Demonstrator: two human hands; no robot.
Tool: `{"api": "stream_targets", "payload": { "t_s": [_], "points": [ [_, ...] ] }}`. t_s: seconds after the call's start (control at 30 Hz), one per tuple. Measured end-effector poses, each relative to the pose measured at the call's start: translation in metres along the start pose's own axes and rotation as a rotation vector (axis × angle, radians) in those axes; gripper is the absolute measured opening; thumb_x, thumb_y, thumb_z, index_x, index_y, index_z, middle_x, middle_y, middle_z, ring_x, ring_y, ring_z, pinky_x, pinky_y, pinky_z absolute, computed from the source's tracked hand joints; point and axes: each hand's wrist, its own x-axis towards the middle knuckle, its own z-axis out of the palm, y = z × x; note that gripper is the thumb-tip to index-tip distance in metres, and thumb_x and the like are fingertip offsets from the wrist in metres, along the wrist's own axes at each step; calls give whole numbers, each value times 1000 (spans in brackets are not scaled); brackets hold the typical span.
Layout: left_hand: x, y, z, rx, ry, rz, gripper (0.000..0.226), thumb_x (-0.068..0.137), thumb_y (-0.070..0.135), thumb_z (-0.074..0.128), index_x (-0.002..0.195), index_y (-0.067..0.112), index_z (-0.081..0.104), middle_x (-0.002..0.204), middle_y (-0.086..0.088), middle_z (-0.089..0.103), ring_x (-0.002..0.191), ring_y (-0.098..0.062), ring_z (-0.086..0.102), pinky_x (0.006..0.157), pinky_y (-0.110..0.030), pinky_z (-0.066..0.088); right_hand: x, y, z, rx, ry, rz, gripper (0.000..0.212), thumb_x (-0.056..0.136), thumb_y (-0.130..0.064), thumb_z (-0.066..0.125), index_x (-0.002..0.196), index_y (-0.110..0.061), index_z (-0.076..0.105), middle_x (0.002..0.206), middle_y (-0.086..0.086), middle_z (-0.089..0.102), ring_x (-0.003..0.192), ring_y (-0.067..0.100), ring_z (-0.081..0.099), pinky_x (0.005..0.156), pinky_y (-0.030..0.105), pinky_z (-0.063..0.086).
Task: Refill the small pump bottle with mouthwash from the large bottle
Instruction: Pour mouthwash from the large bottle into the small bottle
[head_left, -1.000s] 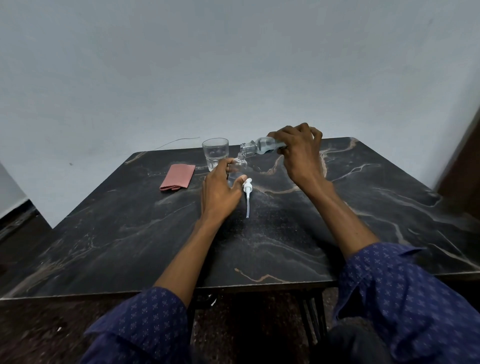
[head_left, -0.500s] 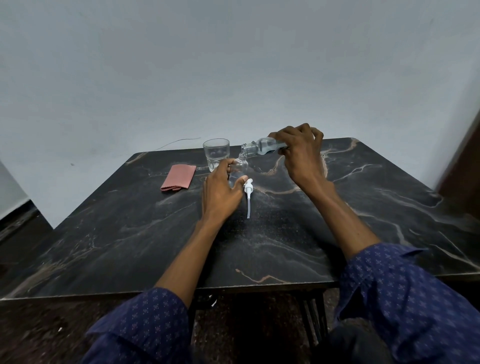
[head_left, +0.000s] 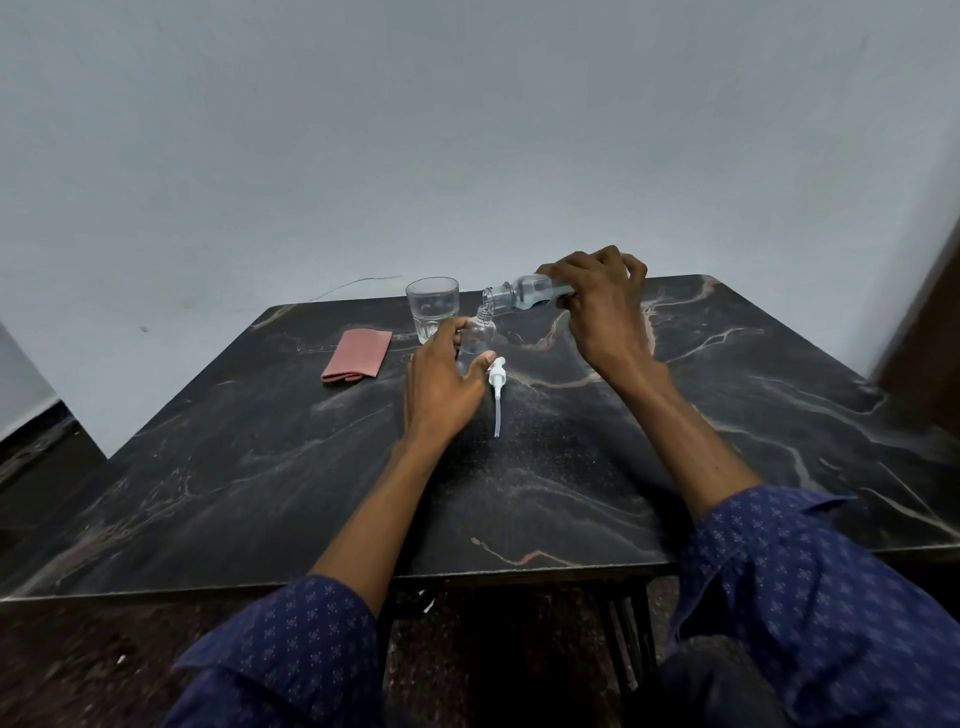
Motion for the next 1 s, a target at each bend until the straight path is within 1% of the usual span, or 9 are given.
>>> {"api": "stream_targets", "payload": {
  "t_s": [0.33, 0.67, 0.8, 1.0],
  "points": [
    [-1, 3, -1, 10, -9, -4, 55, 92, 36, 81, 141, 24, 58, 133, 0, 72, 118, -21, 70, 102, -53, 58, 0, 0, -1, -4, -3, 0, 43, 101, -9, 63, 139, -28, 68, 136, -11, 68, 126, 21, 49, 109, 41, 23],
    [-2, 4, -2, 13, -7, -1, 53, 93, 37, 81, 139, 26, 59, 133, 2, 72, 119, -20, 69, 101, -51, 59, 0, 1, 1, 11, 12, -6, 43, 99, -7, 65, 137, -27, 70, 134, -9, 69, 125, 23, 50, 108, 43, 24],
    [-3, 4, -2, 8, 10, 4, 50, 92, 39, 80, 137, 27, 60, 129, 3, 73, 115, -18, 70, 98, -48, 59, 0, 2, 2, 20, 23, -11, 44, 98, -5, 65, 135, -27, 70, 132, -9, 70, 124, 24, 51, 108, 43, 24],
    [-4, 5, -3, 20, 9, 1, 51, 92, 41, 80, 137, 29, 60, 130, 3, 74, 115, -19, 71, 98, -47, 60, 0, 3, 4, 19, 28, -12, 45, 98, -3, 65, 135, -27, 71, 132, -9, 70, 124, 23, 51, 108, 44, 25]
  ]
}}
